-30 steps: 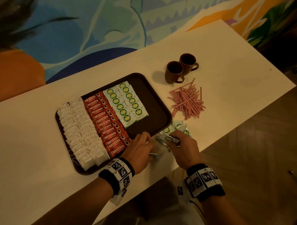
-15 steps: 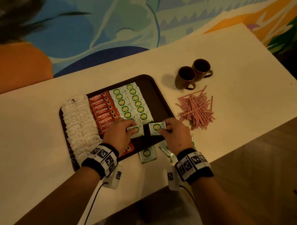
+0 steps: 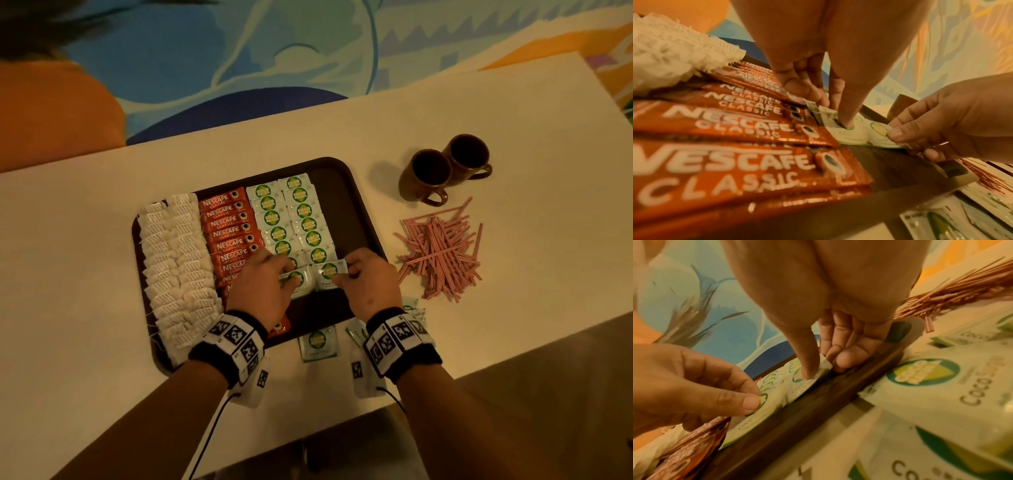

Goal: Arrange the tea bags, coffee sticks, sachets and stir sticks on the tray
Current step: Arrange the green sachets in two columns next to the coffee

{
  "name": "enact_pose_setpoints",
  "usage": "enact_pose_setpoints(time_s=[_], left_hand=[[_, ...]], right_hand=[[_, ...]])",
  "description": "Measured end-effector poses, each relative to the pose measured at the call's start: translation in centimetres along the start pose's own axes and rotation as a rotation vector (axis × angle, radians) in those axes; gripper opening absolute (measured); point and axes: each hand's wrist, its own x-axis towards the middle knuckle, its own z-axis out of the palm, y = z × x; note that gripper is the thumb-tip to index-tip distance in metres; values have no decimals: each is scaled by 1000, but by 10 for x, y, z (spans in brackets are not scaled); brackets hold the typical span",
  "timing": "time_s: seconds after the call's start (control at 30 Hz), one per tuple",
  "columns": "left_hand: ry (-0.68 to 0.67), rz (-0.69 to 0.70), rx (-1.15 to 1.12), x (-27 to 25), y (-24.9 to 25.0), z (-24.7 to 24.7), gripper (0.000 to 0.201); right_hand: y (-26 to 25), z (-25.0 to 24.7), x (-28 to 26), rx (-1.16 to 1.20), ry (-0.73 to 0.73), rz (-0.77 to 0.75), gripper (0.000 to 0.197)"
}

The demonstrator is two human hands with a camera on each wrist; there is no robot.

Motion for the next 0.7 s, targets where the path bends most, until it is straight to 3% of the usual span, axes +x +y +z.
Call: enact_pose_setpoints(time_s=[0.7], left_hand=[[15,23,-45,-2,-1,1,17]], right_hand=[[-1,7,9,-75,20,-20,35]])
